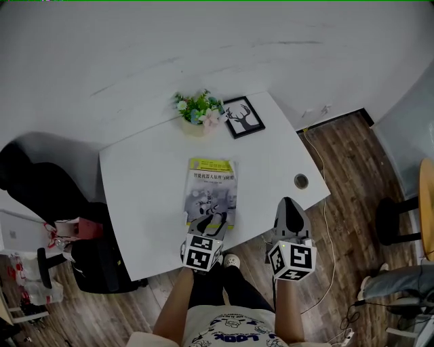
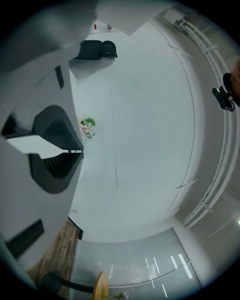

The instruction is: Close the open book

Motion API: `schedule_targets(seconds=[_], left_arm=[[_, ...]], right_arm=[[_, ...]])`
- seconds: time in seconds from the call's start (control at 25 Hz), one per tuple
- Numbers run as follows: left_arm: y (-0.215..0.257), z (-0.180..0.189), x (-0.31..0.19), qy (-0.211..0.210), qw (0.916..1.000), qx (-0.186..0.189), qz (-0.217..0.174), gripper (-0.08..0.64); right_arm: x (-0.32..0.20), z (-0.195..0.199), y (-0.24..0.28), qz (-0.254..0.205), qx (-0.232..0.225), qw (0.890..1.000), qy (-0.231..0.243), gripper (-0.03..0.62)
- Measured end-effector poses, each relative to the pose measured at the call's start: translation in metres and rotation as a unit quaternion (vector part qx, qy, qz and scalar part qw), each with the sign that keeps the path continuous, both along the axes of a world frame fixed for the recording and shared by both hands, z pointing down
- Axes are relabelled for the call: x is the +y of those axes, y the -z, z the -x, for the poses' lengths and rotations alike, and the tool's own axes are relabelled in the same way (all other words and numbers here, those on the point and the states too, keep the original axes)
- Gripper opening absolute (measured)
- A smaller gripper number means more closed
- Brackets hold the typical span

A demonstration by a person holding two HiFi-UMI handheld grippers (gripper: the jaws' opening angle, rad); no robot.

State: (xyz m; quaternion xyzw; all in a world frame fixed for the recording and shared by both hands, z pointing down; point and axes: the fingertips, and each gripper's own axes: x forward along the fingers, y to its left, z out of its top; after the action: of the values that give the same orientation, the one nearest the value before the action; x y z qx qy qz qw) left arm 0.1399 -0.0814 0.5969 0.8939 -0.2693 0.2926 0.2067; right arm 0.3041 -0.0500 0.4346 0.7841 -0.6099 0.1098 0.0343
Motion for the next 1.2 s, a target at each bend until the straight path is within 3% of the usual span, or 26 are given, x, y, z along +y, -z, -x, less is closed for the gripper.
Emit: schedule_targets(seconds=[0.12,0.28,0.6,1.0,1.2], left_arm=[[0.029,0.004,-0.022,0.035,0.9986,0.032,-0.020,0.171],[0.077,0.015,-0.055,0.089,0.9908,0.086,-0.056,0.121],[0.169,0.044,-0.090,0.134,0.9689,0.125,-0.166,0.048],[0.253,0.074,-0.102,0.176,0.9348,0.151,-0.269,0.023],[0.272,0.085,-0.102,0.192,0.9246,0.144,-0.296,0.021]], right_arm=[[-0.005,0.002,0.011,-0.010,0.004,1.000,0.005,0.029],[-0.011,0.006,0.026,-0.026,0.010,1.000,0.013,0.029],[-0.026,0.015,0.057,-0.053,0.025,0.998,0.030,0.029],[-0.043,0.027,0.095,-0.090,0.039,0.994,0.048,0.029],[-0.046,0.032,0.109,-0.105,0.044,0.992,0.053,0.029]])
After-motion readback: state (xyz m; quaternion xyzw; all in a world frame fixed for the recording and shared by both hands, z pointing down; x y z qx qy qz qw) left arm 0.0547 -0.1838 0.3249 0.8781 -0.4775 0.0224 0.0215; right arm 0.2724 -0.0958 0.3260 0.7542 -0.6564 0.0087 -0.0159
